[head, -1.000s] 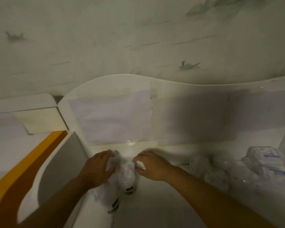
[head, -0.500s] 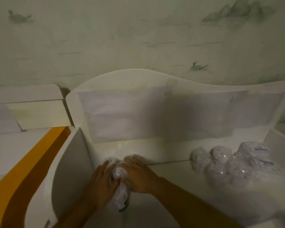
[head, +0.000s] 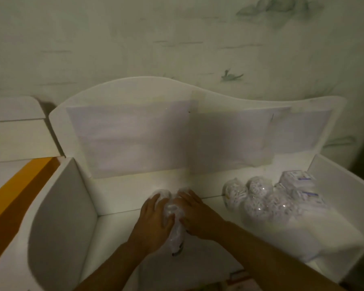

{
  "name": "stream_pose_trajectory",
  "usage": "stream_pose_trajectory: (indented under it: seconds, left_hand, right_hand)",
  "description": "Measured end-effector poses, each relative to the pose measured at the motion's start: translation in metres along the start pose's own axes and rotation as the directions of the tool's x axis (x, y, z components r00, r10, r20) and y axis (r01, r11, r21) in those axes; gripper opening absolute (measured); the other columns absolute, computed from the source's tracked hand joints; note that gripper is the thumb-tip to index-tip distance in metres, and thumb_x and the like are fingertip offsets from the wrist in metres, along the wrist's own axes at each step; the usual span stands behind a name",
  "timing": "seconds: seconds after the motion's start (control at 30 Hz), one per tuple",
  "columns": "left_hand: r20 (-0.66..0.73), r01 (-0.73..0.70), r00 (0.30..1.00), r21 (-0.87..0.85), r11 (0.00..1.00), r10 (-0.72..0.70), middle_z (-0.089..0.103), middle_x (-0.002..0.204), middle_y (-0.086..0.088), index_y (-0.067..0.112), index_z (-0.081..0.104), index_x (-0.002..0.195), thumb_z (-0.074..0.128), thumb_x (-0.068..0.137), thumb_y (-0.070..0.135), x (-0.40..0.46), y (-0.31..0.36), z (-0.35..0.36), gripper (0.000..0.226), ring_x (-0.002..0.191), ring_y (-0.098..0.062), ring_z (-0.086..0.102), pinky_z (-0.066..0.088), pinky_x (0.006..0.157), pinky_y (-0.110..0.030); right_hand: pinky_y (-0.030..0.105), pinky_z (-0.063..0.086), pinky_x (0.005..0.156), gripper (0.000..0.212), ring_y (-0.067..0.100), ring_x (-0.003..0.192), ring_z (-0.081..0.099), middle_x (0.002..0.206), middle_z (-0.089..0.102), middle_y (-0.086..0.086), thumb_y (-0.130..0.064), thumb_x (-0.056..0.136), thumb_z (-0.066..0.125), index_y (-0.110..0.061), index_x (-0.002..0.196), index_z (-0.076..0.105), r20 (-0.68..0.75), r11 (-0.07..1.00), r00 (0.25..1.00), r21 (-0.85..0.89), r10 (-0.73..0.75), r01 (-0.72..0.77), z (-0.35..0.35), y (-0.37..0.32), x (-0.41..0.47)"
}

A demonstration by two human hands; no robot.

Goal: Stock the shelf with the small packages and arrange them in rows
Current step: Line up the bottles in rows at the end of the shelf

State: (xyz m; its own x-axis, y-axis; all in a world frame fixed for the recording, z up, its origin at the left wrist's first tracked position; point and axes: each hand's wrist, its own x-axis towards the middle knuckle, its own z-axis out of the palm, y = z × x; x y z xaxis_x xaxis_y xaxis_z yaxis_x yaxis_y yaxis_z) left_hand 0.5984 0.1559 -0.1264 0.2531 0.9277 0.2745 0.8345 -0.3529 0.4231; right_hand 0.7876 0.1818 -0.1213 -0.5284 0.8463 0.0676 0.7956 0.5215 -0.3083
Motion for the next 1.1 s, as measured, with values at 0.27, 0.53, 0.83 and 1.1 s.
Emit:
stream_pose_trajectory:
  seconds: [0.27, 0.53, 0.83, 1.1]
  left_hand:
    - [0.051, -0.089, 0.995, 0.035, 0.995, 0.087, 0.034, 0.150, -0.005, 0.015, 0.036, 0.143, 0.019, 0.088, 0.056, 0.038, 0.061, 0.044, 0.071, 0.143, -0.022, 0.023, 0.012, 0.119, -0.029]
    - [0.058, 0.004, 0.998, 0.042, 0.999, -0.006, 0.039, 0.148, -0.003, 0.024, 0.043, 0.139, 0.024, 0.078, 0.066, 0.053, 0.095, 0.055, 0.076, 0.138, -0.025, 0.035, 0.028, 0.113, -0.038]
    - [0.113, -0.060, 0.992, -0.015, 0.998, 0.062, 0.054, 0.138, 0.002, 0.026, 0.056, 0.130, 0.024, 0.088, 0.055, 0.061, 0.065, 0.018, 0.060, 0.123, -0.016, 0.052, 0.044, 0.105, -0.039]
    - [0.353, -0.176, 0.933, 0.288, 0.941, 0.067, 0.034, 0.153, 0.007, 0.036, 0.035, 0.144, 0.043, 0.095, 0.043, 0.078, 0.068, 0.000, 0.051, 0.135, -0.017, 0.041, 0.034, 0.112, -0.034]
  right_hand:
    - [0.049, 0.024, 0.116, 0.079, 0.033, 0.147, 0.016, 0.158, 0.023, 0.007, -0.052, 0.078, 0.020, -0.017, 0.150, 0.020, -0.028, 0.982, 0.991, -0.134, 0.129, -0.132, -0.013, 0.071, -0.035]
    - [0.049, 0.028, 0.115, 0.079, 0.033, 0.145, 0.025, 0.155, 0.029, 0.008, -0.050, 0.077, 0.028, -0.016, 0.148, 0.025, -0.004, 0.976, 0.988, -0.155, 0.153, -0.152, -0.025, 0.104, -0.046]
    - [0.040, 0.030, 0.109, 0.057, 0.023, 0.136, 0.032, 0.148, 0.039, -0.002, -0.053, 0.091, 0.048, -0.028, 0.141, 0.038, 0.005, 0.986, 0.990, -0.099, 0.138, -0.137, -0.070, 0.084, -0.045]
    - [0.043, 0.029, 0.107, 0.061, 0.028, 0.132, 0.035, 0.146, 0.043, 0.001, -0.047, 0.088, 0.054, -0.030, 0.144, 0.036, 0.123, 0.977, 0.983, -0.185, 0.135, -0.111, -0.076, 0.072, -0.038]
